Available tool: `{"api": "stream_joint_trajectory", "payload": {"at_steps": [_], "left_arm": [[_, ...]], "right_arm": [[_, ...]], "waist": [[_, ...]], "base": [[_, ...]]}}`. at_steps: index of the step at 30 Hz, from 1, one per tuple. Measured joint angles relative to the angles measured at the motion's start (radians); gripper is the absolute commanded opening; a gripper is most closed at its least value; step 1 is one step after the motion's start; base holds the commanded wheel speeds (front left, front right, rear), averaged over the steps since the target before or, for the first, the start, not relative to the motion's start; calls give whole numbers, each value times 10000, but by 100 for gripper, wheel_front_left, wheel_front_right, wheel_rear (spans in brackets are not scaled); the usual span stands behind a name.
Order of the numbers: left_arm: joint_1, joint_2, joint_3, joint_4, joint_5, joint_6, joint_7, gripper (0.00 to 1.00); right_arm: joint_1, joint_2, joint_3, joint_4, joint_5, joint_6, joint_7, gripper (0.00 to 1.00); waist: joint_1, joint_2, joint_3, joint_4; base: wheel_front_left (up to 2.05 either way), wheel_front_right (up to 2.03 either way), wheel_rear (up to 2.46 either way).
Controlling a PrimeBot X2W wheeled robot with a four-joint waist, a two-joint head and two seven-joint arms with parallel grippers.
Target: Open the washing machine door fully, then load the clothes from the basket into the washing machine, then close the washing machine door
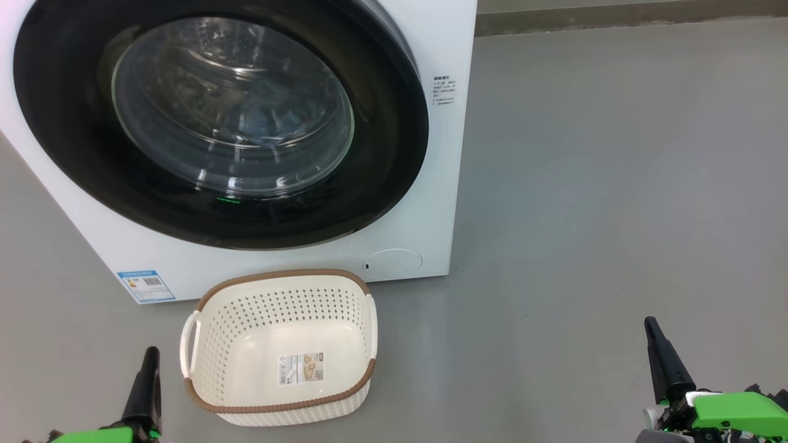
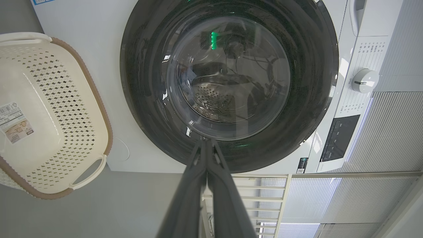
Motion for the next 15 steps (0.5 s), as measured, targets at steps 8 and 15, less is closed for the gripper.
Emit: {"api": "stream_joint_trajectory", "payload": {"at_steps": [8, 15], "left_arm": [[0, 0, 8, 0, 0, 0, 0, 0], [0, -2, 13, 0, 0, 0, 0, 0]], "right_arm": [[0, 8, -27, 0, -2, 0, 2, 0], [0, 19, -44, 0, -4, 0, 46, 0]], "waist": [[0, 0, 0, 0], [0, 0, 0, 0]], "base": [[0, 0, 0], [0, 0, 0]]}}
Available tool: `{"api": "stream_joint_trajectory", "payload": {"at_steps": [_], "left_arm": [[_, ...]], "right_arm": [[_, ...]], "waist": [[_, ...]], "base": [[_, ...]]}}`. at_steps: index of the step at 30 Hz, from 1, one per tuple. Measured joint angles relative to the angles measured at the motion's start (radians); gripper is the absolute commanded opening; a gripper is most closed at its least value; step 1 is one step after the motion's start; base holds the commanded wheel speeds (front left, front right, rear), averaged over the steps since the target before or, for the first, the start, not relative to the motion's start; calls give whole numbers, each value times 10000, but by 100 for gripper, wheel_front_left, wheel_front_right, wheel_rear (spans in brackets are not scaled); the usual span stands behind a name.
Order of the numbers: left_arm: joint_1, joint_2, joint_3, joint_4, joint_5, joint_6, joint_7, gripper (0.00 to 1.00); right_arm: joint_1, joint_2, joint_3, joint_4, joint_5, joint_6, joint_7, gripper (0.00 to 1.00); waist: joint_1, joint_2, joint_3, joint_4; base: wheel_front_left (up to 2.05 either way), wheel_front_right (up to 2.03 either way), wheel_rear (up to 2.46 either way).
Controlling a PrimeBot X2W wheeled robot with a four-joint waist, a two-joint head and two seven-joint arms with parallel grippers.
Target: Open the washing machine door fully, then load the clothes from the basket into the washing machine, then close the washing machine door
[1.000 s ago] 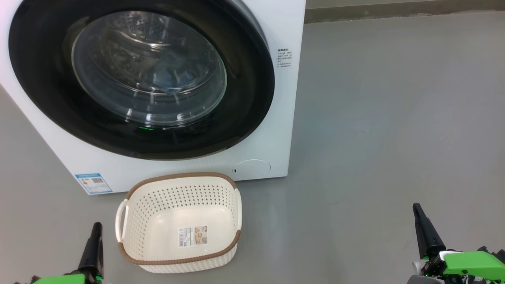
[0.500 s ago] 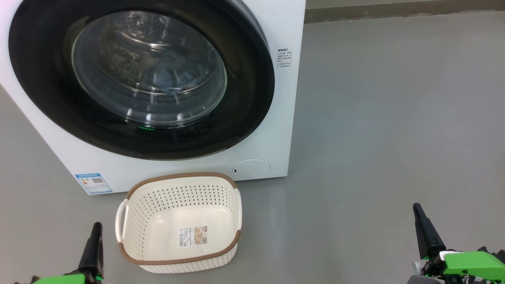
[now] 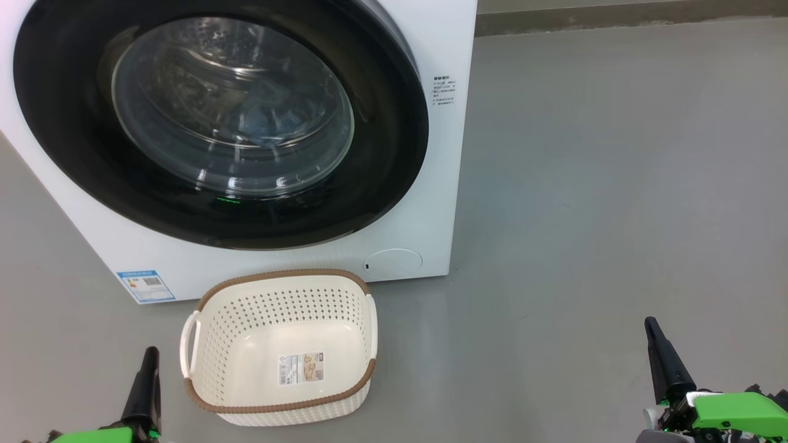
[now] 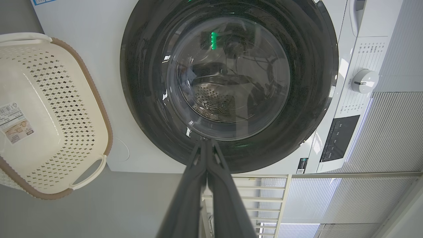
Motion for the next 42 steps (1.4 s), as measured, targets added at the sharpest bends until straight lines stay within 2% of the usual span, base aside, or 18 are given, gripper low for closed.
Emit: {"api": "stream_joint_trajectory", "payload": {"at_steps": [42], "left_arm": [[-1, -4, 23, 0, 44, 0, 2, 0]], "right_arm": [[-1, 23, -63, 2, -10, 0, 29, 0]], "waist": [[0, 0, 0, 0]], "base": [[0, 0, 0]]}}
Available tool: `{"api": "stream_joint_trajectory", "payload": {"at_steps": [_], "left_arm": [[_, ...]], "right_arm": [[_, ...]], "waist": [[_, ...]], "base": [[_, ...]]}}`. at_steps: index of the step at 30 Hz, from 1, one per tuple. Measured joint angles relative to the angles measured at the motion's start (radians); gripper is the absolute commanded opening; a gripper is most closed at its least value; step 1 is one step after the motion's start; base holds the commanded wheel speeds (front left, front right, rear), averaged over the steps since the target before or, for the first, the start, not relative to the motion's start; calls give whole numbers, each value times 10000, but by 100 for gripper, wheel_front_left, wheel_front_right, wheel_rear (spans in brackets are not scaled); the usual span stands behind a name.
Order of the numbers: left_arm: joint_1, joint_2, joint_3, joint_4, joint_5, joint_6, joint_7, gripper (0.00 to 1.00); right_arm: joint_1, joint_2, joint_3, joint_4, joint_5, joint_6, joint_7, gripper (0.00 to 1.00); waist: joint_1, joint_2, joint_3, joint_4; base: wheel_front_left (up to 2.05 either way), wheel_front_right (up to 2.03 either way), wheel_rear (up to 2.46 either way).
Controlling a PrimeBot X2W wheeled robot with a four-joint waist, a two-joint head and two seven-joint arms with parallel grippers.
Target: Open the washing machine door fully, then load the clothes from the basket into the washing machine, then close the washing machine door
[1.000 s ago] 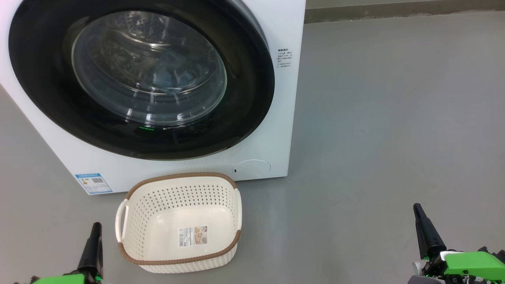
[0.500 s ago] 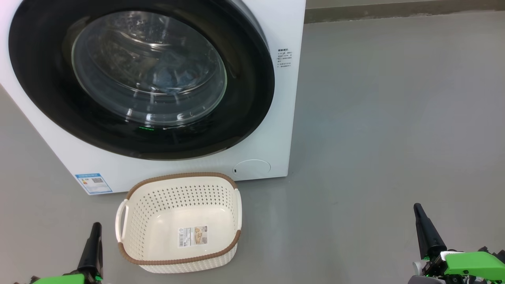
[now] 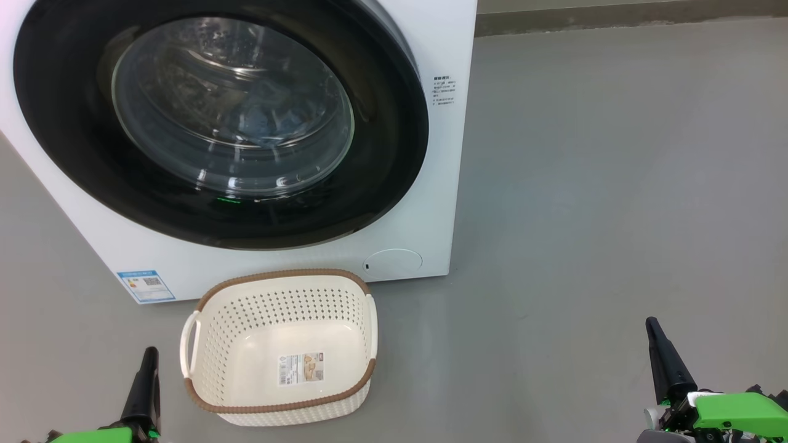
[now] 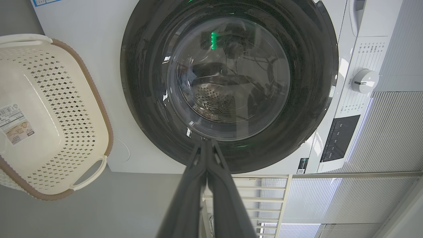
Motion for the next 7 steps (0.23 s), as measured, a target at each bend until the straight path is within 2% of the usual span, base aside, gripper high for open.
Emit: {"api": "stream_joint_trajectory", "payload": {"at_steps": [7], "left_arm": [[0, 0, 4, 0, 0, 0, 0, 0]], "right_arm": [[0, 4, -8, 0, -2, 0, 2, 0]], "waist": [[0, 0, 0, 0]], "base": [[0, 0, 0]]}}
